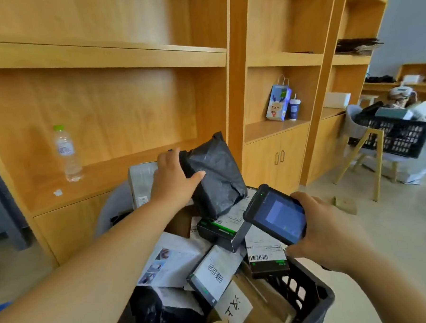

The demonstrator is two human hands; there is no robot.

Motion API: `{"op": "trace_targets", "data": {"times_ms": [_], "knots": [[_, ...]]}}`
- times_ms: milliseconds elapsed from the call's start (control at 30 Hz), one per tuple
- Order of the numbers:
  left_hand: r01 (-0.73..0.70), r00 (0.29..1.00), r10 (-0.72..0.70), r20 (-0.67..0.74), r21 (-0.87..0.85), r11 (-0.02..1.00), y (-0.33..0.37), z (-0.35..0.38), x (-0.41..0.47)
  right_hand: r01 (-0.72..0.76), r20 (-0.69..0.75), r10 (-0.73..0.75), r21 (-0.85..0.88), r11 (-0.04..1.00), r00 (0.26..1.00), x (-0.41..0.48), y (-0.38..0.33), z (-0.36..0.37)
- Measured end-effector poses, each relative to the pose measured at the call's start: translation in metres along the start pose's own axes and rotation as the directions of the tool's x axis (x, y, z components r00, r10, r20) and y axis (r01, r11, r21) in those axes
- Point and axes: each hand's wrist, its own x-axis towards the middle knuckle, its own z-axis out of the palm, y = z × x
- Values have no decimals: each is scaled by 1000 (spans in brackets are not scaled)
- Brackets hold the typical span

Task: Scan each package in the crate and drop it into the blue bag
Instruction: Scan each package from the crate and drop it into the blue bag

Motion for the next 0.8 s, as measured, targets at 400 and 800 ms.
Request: {"op": "trace_targets", "data": {"times_ms": [400,800], "knots": [[-24,987,8,160,99,995,1,16,22,4,14,-5,14,1000,1000,16,6,15],[-328,945,328,-14,-27,944,3,-40,-102,-68,-89,87,206,976,992,-79,8,-1]]}}
